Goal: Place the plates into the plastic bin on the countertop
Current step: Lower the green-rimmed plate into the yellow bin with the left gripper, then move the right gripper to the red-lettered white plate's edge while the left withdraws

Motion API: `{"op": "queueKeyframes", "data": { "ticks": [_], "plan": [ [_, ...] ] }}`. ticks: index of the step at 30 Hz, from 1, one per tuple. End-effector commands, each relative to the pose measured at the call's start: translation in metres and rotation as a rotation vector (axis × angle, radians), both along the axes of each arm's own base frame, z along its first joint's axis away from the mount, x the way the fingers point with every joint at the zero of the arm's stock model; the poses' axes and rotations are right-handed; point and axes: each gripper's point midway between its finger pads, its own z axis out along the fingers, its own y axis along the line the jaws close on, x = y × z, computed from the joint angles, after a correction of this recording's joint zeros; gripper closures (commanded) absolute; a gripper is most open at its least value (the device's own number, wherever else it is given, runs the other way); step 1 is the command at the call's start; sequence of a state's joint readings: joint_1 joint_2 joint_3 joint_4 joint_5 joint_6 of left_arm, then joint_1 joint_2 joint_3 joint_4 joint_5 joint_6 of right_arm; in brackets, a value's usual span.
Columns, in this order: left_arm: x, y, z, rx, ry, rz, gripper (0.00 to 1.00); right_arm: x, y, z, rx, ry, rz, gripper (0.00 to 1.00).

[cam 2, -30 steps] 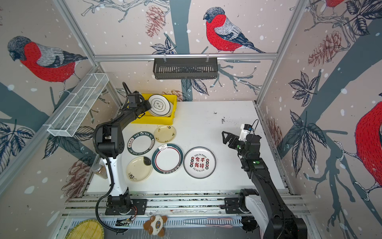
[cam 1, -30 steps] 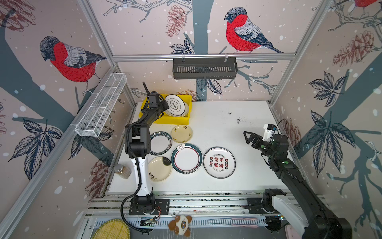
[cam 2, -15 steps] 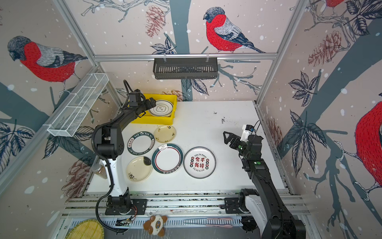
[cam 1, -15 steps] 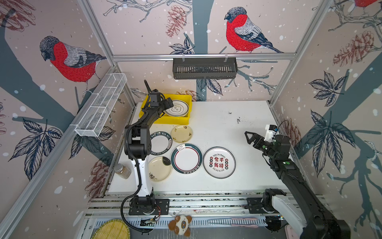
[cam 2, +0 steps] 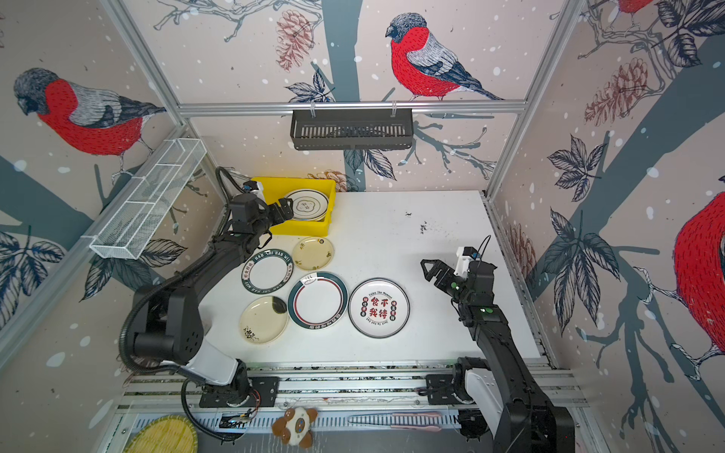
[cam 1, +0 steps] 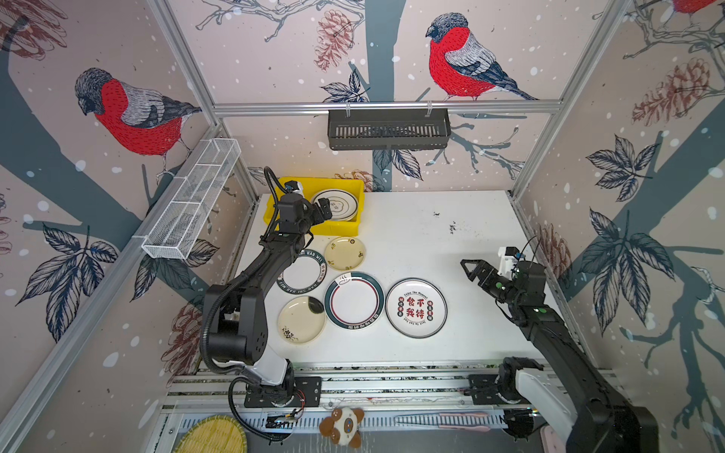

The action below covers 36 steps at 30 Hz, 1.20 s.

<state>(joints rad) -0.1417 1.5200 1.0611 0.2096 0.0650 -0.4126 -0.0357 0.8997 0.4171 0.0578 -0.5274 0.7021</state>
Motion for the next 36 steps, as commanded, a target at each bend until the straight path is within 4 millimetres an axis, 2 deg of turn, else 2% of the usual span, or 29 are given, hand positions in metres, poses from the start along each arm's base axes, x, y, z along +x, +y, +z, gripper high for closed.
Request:
{"op": "queueKeyframes", "data": {
  "ticks": [1, 4, 7, 10, 14, 17, 21, 24, 27, 31, 36],
  "plan": [
    [-0.022, -0.01, 0.021, 0.0, -0.102, 0.0, 0.03, 0.01, 0.003, 0.017, -0.05, -0.044, 0.03, 0.01],
    [-0.053, -0.022, 0.02, -0.005, -0.125, -0.03, 0.03, 0.018, 0.006, 0.022, -0.091, -0.021, 0.046, 0.01],
    [-0.082, -0.028, 0.02, -0.033, -0.148, -0.049, 0.03, 0.023, 0.014, 0.018, -0.103, 0.007, 0.068, 0.01],
    [-0.106, -0.035, 0.017, -0.055, -0.169, -0.075, 0.03, 0.025, 0.023, 0.004, -0.129, 0.048, 0.103, 0.02],
    [-0.135, -0.069, 0.004, -0.065, -0.176, -0.202, 0.03, 0.023, 0.032, -0.025, -0.176, 0.139, 0.13, 0.05],
    [-0.148, -0.086, -0.01, -0.05, -0.132, -0.247, 0.03, 0.016, 0.041, -0.041, -0.198, 0.176, 0.159, 0.08],
    [-0.156, -0.094, -0.02, -0.026, -0.127, -0.277, 0.03, 0.006, 0.043, -0.058, -0.222, 0.214, 0.159, 0.12],
    [-0.159, -0.101, -0.038, -0.003, -0.105, -0.319, 0.03, -0.001, 0.045, -0.068, -0.22, 0.242, 0.173, 0.16],
    [-0.166, -0.119, -0.058, -0.005, -0.095, -0.428, 0.03, -0.009, 0.049, -0.071, -0.21, 0.246, 0.186, 0.2],
    [-0.165, -0.135, -0.082, -0.027, -0.037, -0.499, 0.03, -0.019, 0.06, -0.072, -0.174, 0.223, 0.195, 0.22],
    [-0.167, -0.138, -0.094, -0.023, -0.001, -0.518, 0.03, -0.026, 0.064, -0.077, -0.132, 0.227, 0.18, 0.25]
  ]
}}
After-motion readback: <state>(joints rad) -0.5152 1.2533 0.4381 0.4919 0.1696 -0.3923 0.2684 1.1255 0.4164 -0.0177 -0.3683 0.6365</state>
